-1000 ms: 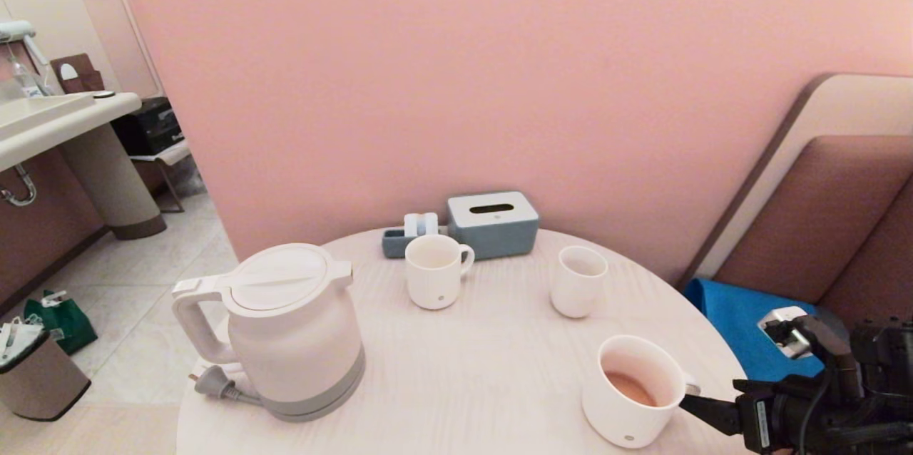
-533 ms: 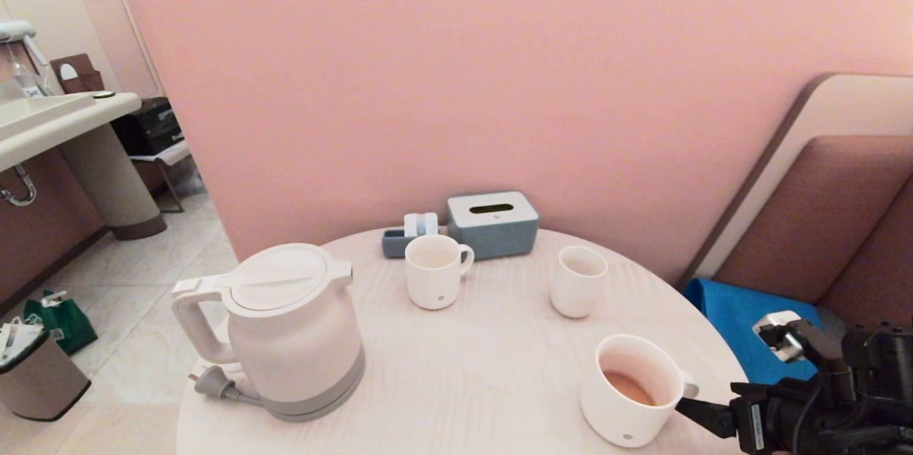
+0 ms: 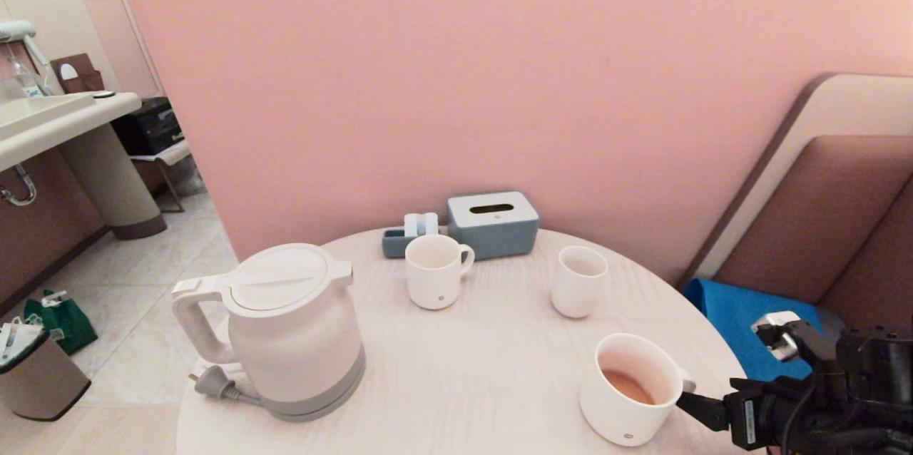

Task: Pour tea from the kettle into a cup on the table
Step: Pick up the cup

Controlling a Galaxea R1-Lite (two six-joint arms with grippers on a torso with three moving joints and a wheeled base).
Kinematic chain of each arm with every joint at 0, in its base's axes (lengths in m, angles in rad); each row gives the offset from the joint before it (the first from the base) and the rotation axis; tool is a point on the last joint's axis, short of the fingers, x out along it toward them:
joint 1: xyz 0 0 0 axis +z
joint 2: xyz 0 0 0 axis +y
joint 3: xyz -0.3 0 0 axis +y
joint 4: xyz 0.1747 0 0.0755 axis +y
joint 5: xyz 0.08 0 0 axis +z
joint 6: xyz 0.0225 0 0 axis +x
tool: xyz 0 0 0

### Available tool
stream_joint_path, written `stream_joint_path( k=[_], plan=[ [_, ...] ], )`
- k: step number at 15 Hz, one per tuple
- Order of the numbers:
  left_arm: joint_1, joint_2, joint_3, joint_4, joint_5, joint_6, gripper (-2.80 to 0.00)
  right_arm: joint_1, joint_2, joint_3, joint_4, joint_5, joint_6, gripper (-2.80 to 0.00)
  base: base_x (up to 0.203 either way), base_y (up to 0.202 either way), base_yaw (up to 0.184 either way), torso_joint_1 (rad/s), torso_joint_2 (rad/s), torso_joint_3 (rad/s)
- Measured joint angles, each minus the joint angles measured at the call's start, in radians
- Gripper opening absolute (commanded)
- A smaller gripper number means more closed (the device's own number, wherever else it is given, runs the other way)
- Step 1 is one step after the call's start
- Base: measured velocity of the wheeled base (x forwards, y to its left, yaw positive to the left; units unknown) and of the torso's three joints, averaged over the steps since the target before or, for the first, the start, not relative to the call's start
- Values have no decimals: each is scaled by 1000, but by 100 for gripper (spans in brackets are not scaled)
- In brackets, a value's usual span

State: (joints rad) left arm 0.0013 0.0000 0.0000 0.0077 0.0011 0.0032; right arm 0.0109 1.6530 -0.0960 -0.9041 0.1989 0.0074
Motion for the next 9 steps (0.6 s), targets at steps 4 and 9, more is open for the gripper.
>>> stream_joint_path(
  k=[4, 9],
  plan=[
    [0, 0, 0, 0, 0, 0, -280, 4, 31, 27, -83, 0, 15, 0, 0, 0, 0, 0, 0, 0],
    [0, 0, 0, 0, 0, 0, -280, 7, 105, 83, -264, -1, 22, 0, 0, 0, 0, 0, 0, 0]
  ],
)
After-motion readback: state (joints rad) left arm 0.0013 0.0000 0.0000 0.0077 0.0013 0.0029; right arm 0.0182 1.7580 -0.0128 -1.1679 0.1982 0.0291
